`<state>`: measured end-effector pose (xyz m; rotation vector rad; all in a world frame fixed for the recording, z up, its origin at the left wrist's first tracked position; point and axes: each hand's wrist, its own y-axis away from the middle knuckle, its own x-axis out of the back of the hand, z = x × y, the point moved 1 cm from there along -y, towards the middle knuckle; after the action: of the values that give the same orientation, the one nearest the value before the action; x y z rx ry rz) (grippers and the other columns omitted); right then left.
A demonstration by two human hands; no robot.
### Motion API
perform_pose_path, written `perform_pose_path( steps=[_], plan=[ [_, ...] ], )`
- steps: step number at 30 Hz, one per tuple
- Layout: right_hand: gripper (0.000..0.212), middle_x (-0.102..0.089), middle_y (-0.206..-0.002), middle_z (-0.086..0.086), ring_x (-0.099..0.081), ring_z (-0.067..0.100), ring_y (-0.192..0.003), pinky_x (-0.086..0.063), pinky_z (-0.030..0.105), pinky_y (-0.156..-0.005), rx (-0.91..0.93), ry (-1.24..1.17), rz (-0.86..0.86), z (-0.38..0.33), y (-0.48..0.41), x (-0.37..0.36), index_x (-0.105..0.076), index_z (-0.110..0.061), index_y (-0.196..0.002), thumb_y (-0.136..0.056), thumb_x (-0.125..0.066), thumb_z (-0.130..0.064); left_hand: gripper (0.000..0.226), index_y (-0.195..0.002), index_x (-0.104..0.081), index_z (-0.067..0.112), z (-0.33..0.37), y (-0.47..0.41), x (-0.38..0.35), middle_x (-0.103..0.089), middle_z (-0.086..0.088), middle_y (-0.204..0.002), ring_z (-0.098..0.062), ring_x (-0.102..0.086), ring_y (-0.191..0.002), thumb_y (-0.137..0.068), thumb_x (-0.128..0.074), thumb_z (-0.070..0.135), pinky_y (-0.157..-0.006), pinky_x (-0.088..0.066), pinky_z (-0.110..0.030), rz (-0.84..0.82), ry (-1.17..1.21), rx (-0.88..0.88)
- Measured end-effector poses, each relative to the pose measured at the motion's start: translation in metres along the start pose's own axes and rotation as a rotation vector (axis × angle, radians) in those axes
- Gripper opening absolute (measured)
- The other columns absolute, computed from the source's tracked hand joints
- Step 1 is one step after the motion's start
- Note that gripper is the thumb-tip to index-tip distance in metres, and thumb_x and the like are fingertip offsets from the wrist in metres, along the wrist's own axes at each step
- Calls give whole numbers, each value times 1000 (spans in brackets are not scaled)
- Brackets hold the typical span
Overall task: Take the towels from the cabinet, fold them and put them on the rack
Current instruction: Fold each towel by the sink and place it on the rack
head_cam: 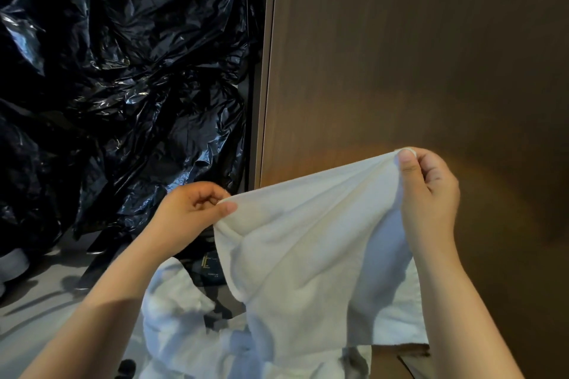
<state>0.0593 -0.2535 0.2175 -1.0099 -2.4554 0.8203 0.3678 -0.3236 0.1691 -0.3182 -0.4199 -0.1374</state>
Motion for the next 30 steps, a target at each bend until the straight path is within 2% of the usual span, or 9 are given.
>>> perform_pose_path(
  steps=[2, 5, 8, 10, 12, 16, 20, 25, 30],
  plan=[
    [18, -62, -82, -16, -57, -3, -80, -46, 11, -70, 5, -15, -5, -1, 0, -2, -62, -31, -87, -101, -51, -34, 8, -77, -72, 22, -10, 2, -1, -71, -12, -77, -35, -65, -77, -82, -75, 28, -75, -57, -39, 22, -71, 36],
    [19, -61, -78, -21, -57, -5, -80, -45, 5, -67, -6, -58, -19, -3, 2, -7, -61, -33, -84, -101, -51, -34, 21, -73, -67, 14, -23, 8, -8, -71, -7, -71, -24, -68, -70, -84, -73, 30, -68, -60, -30, -27, -96, 108],
    [19, -61, -79, -20, -58, -4, -81, -46, 5, -68, -6, -68, -21, -3, 1, -10, -61, -33, -85, -101, -51, -34, 40, -60, -54, 15, -31, 14, -16, -60, 4, -54, -8, -61, -54, -89, -65, 41, -57, -51, -18, -30, -95, 160],
    [19, -62, -81, -17, -58, -3, -82, -46, 7, -69, -8, -63, -21, -3, 1, -11, -61, -32, -86, -101, -51, -34, 41, -58, -51, 17, -32, 18, -21, -57, 6, -50, -4, -57, -49, -91, -62, 41, -52, -47, -15, -20, -68, 163],
    [19, -62, -81, -17, -58, -2, -82, -47, 7, -69, -18, -64, -15, -1, 0, -10, -62, -32, -85, -101, -51, -35, 35, -65, -55, 17, -33, 23, -26, -63, 5, -54, -2, -59, -50, -92, -61, 39, -52, -46, -14, -70, -118, 138],
    [20, -61, -81, -13, -57, -3, -79, -46, 8, -68, -48, -67, -6, 3, 0, -7, -62, -31, -85, -101, -50, -37, 24, -77, -59, 9, -43, 36, -39, -68, -2, -64, -13, -63, -62, -87, -70, 29, -67, -54, -33, -160, -81, 202],
    [19, -62, -82, -14, -57, -4, -79, -48, 18, -74, -88, -82, 2, 9, -2, -3, -65, -28, -90, -101, -50, -36, 18, -81, -64, 9, -53, 49, -52, -70, -8, -77, -18, -63, -69, -84, -74, 23, -68, -53, -31, -185, -115, 248],
    [19, -61, -81, -15, -56, -6, -77, -48, 19, -74, -99, -92, 17, 12, -3, -1, -64, -29, -88, -101, -51, -33, 8, -84, -65, 4, -61, 46, -54, -71, -14, -72, -25, -68, -70, -87, -68, 10, -72, -58, -38, -121, -14, 285],
    [19, -61, -81, -14, -56, -5, -77, -48, 20, -75, -114, -87, 40, 15, -3, 3, -65, -27, -89, -101, -51, -34, 5, -85, -65, 2, -72, 34, -35, -70, -14, -68, -28, -69, -68, -90, -64, 4, -64, -61, -30, 96, 217, 307]
  ],
)
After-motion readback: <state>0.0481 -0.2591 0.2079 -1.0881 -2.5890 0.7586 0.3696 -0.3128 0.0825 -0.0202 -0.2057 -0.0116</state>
